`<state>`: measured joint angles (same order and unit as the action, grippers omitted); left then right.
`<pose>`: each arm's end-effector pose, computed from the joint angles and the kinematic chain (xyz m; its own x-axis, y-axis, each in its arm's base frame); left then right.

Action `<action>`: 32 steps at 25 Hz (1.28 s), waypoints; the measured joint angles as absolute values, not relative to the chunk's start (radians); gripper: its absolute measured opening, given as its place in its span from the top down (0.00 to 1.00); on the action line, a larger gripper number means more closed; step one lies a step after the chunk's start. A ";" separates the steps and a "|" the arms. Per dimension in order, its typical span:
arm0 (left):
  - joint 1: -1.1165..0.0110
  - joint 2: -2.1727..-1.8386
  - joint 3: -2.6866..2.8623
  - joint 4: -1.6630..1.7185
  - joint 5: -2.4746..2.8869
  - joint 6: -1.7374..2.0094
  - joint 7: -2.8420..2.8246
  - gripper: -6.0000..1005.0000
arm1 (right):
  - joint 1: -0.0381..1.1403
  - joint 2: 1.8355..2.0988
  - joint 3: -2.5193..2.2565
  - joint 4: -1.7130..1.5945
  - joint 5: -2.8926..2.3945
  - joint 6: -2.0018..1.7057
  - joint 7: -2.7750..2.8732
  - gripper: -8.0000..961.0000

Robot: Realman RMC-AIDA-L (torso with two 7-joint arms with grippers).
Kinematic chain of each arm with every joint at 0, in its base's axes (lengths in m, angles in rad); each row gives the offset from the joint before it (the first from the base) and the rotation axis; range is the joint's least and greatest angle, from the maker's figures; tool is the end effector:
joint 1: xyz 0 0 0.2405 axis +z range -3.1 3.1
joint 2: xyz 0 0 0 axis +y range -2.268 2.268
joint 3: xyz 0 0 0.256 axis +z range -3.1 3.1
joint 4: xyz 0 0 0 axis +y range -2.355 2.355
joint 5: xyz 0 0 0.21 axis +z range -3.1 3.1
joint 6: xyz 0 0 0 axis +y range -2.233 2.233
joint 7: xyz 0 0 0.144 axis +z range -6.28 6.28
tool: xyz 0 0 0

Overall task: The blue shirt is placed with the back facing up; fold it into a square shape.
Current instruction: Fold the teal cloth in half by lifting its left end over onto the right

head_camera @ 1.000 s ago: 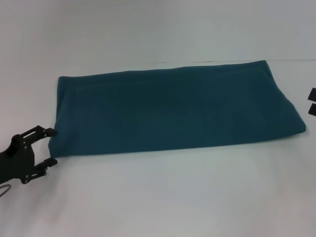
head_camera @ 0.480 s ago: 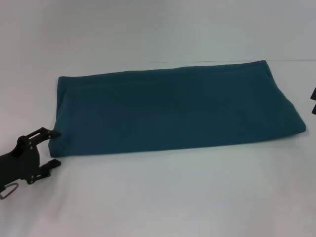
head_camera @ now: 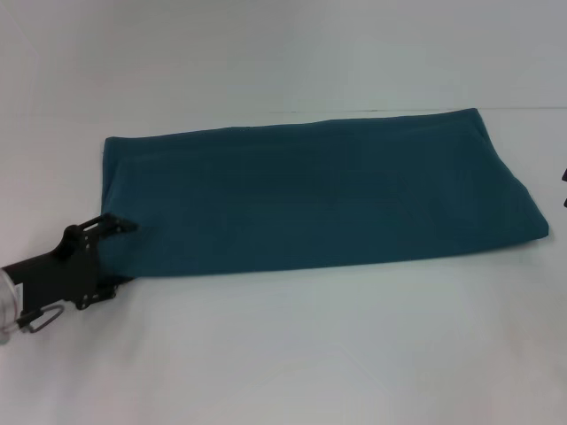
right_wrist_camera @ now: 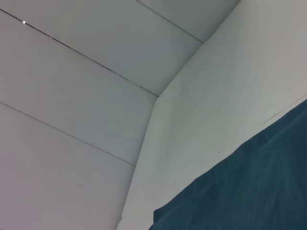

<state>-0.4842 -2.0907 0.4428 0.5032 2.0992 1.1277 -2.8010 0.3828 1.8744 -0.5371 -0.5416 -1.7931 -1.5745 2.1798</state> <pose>-0.3499 0.3344 -0.0047 -0.6672 0.5741 0.4746 0.7428 0.4649 0.4818 0.3388 0.3111 0.1031 -0.0306 -0.7223 -0.6909 -0.9314 -0.2302 0.2819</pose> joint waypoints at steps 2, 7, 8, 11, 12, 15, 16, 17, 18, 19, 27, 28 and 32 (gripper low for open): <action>-0.500 -2.090 0.447 0.496 2.100 1.109 -2.799 0.18 | 0.382 1.875 -0.537 -0.541 -1.793 -1.575 2.180 0.14; -0.533 -2.092 0.448 0.491 2.096 1.064 -2.772 0.18 | 0.382 1.877 -0.536 -0.541 -1.793 -1.575 2.179 0.14; -0.539 -2.093 0.448 0.491 2.094 1.062 -2.765 0.18 | 0.382 1.877 -0.534 -0.541 -1.793 -1.576 2.179 0.14; -0.548 -2.094 0.451 0.496 2.096 1.069 -2.750 0.18 | 0.382 1.877 -0.523 -0.541 -1.790 -1.582 2.179 0.14; -0.546 -2.095 0.458 0.503 2.096 1.073 -2.739 0.18 | 0.383 1.878 -0.519 -0.541 -1.789 -1.584 2.179 0.14; -0.541 -2.098 0.470 0.516 2.090 1.083 -2.701 0.19 | 0.383 1.878 -0.511 -0.541 -1.786 -1.586 2.179 0.14; -0.541 -2.098 0.471 0.518 2.089 1.086 -2.690 0.20 | 0.383 1.878 -0.507 -0.541 -1.786 -1.586 2.179 0.14; -0.541 -2.097 0.470 0.518 2.089 1.088 -2.678 0.20 | 0.383 1.878 -0.505 -0.541 -1.786 -1.586 2.179 0.14; -0.541 -2.096 0.468 0.520 2.089 1.090 -2.667 0.20 | 0.383 1.878 -0.503 -0.541 -1.787 -1.586 2.180 0.14; -0.540 -2.095 0.466 0.522 2.088 1.091 -2.659 0.25 | 0.383 1.878 -0.503 -0.541 -1.787 -1.586 2.180 0.14; -0.527 -2.098 0.464 0.524 2.087 1.084 -2.625 0.67 | 0.382 1.875 -0.499 -0.529 -1.790 -1.581 2.179 0.14; -0.527 -2.098 0.464 0.524 2.087 1.084 -2.621 0.71 | 0.382 1.875 -0.497 -0.528 -1.791 -1.581 2.178 0.14; -0.527 -2.098 0.464 0.524 2.078 1.095 -2.561 0.86 | 0.380 1.874 -0.494 -0.528 -1.791 -1.582 2.178 0.14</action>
<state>-0.5267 -2.0985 0.4637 0.5241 2.0776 1.0948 -2.5611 0.3804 1.8745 -0.4941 -0.5278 -1.7911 -1.5818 2.1778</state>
